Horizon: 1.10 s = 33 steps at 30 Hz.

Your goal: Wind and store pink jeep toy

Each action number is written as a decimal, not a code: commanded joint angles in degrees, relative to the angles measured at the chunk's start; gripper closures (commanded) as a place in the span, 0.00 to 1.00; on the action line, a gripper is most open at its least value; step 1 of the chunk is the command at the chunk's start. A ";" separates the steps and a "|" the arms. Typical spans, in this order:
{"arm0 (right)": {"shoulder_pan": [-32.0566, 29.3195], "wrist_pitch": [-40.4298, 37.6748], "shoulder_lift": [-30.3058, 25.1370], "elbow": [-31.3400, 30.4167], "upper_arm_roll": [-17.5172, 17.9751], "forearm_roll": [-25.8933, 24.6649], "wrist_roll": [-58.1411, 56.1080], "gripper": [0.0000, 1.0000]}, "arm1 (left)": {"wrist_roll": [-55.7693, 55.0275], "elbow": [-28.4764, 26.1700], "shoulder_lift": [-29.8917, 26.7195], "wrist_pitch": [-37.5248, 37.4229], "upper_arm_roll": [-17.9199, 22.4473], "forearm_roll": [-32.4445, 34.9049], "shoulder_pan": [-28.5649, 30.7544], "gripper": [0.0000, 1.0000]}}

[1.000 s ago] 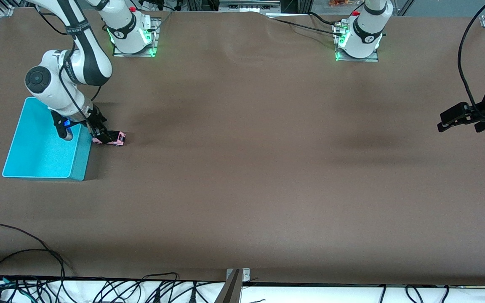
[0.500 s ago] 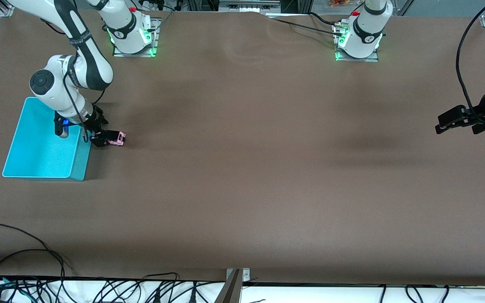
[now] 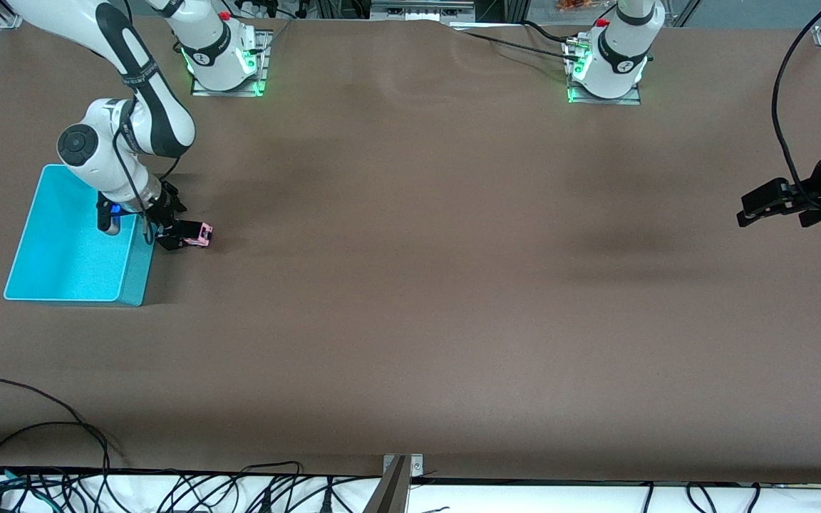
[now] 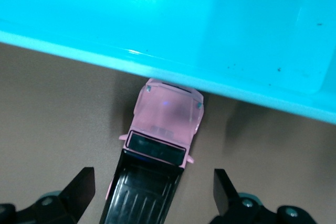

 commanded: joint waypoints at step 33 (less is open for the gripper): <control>-0.41 -10.42 -7.19 7.98 7.49 -2.08 -8.78 1.00 | 1.49 0.20 -0.14 -0.52 0.20 -0.70 0.33 0.00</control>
